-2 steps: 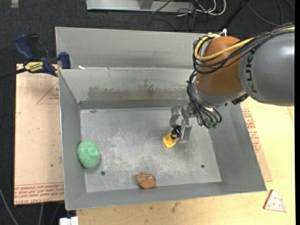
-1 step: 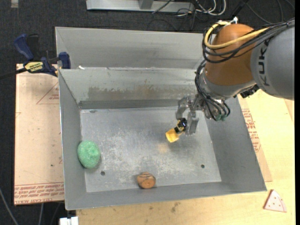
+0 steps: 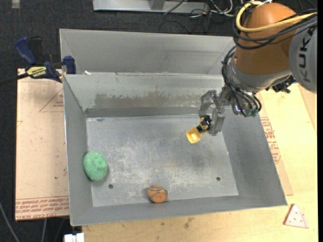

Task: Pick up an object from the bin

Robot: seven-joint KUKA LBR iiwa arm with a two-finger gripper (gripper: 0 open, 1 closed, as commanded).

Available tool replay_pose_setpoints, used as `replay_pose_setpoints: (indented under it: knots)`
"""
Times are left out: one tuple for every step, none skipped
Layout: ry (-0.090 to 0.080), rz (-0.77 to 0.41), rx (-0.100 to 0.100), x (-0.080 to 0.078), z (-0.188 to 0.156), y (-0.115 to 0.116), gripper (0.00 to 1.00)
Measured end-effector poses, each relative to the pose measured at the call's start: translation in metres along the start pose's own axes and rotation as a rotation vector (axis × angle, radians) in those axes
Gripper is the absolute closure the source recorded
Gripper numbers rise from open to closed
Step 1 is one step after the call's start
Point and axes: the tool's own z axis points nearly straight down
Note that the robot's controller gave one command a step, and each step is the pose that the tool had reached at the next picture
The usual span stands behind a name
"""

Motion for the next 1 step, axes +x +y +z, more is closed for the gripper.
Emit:
replay_pose_setpoints:
  knots:
    - [-0.001, -0.002, 0.0, 0.0005, -0.0147, 0.0, 1.0]
